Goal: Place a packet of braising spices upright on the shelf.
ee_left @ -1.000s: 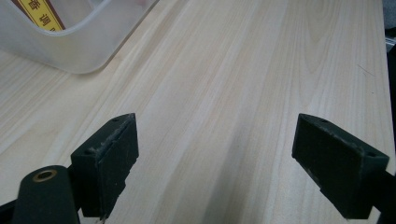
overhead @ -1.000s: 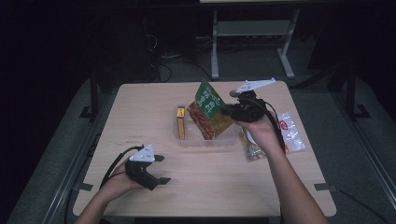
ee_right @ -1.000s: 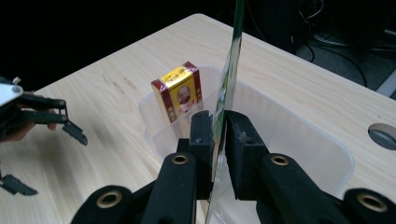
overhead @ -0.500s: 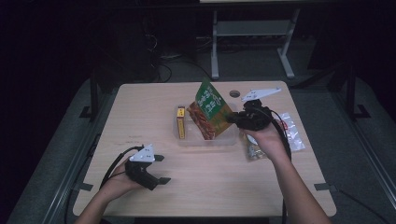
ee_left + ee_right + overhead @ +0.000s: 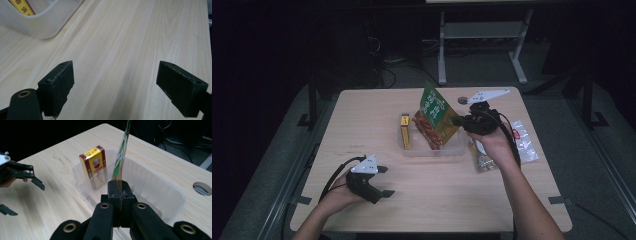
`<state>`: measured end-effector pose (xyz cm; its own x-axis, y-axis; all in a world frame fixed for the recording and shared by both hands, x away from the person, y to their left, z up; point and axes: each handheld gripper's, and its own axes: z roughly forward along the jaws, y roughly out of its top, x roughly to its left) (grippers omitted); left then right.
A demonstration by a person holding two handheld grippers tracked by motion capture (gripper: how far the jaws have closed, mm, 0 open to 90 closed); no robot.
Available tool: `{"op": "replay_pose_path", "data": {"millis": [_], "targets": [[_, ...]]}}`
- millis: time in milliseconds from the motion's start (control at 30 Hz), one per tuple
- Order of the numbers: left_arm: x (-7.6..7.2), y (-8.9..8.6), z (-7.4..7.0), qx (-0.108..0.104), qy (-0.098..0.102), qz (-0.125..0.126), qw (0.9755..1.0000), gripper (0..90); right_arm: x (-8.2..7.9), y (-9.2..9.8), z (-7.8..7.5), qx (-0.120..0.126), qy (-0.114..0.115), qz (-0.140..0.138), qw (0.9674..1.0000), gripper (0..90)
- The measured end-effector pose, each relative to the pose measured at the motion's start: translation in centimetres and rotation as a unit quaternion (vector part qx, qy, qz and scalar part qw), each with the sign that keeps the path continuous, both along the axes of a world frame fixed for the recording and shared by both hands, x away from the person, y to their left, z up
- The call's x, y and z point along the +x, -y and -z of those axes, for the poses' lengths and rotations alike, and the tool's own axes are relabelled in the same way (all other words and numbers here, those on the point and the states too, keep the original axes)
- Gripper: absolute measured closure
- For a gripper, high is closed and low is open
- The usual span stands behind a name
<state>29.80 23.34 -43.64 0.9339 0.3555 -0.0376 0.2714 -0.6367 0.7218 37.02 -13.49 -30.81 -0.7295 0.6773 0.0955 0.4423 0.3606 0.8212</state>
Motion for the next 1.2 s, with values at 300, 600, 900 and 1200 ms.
{"op": "replay_pose_path", "data": {"millis": [300,600,900,1200], "targets": [[0.0,-0.1,-0.1,-0.001,0.002,0.000,1.0000,14.2,0.9,-1.5,-0.9,-0.009,0.009,-0.003,0.9999,90.0],[0.0,0.0,0.0,0.006,0.001,0.004,1.0000,14.1,2.3,-2.5,-1.3,-0.012,0.011,-0.004,0.9999,90.0],[0.1,0.0,0.2,0.008,-0.008,0.003,0.9999,14.0,3.0,-3.1,-1.4,-0.008,0.011,-0.010,0.9999,90.0],[0.0,0.2,0.3,0.009,-0.012,0.006,0.9999,14.1,3.6,-3.5,-1.2,-0.002,0.003,-0.017,0.9999,88.9]]}}
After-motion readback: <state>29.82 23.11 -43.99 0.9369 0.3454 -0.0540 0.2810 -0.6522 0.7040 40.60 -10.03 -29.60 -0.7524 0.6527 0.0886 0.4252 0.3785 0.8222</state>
